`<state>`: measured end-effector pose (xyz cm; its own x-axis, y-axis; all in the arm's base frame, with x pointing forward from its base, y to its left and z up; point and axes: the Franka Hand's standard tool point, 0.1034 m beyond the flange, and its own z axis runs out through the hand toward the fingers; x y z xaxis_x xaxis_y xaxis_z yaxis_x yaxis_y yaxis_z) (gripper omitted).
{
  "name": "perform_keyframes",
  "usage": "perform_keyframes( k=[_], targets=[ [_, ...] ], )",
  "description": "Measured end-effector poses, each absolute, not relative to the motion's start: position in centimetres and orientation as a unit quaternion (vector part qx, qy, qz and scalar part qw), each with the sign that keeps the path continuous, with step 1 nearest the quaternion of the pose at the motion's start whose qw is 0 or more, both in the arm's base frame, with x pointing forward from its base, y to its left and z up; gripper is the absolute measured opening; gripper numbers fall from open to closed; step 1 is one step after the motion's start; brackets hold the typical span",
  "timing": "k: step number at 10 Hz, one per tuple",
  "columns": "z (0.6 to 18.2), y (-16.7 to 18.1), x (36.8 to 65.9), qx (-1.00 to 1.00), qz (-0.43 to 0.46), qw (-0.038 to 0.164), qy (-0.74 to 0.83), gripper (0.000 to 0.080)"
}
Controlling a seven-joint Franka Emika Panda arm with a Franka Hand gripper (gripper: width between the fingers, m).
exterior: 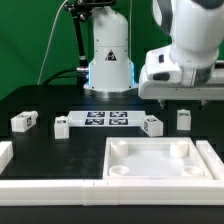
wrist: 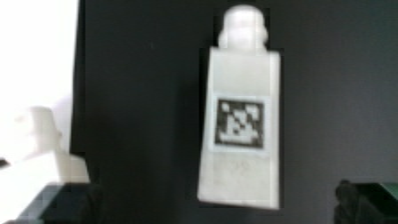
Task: Assemble one leg
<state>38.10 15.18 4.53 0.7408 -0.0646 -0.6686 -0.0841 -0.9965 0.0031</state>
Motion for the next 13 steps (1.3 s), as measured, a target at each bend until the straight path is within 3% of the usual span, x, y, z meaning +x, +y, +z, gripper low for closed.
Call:
perform_keyframes(
  k=[4,13],
  targets=[
    [3.4,15.3,37.6,-0.882,0.47,0.008,0.036,0.0649],
    [0.9,16.3,35.5,-0.891,0.453,0.006,0.027,0.0649]
  ],
)
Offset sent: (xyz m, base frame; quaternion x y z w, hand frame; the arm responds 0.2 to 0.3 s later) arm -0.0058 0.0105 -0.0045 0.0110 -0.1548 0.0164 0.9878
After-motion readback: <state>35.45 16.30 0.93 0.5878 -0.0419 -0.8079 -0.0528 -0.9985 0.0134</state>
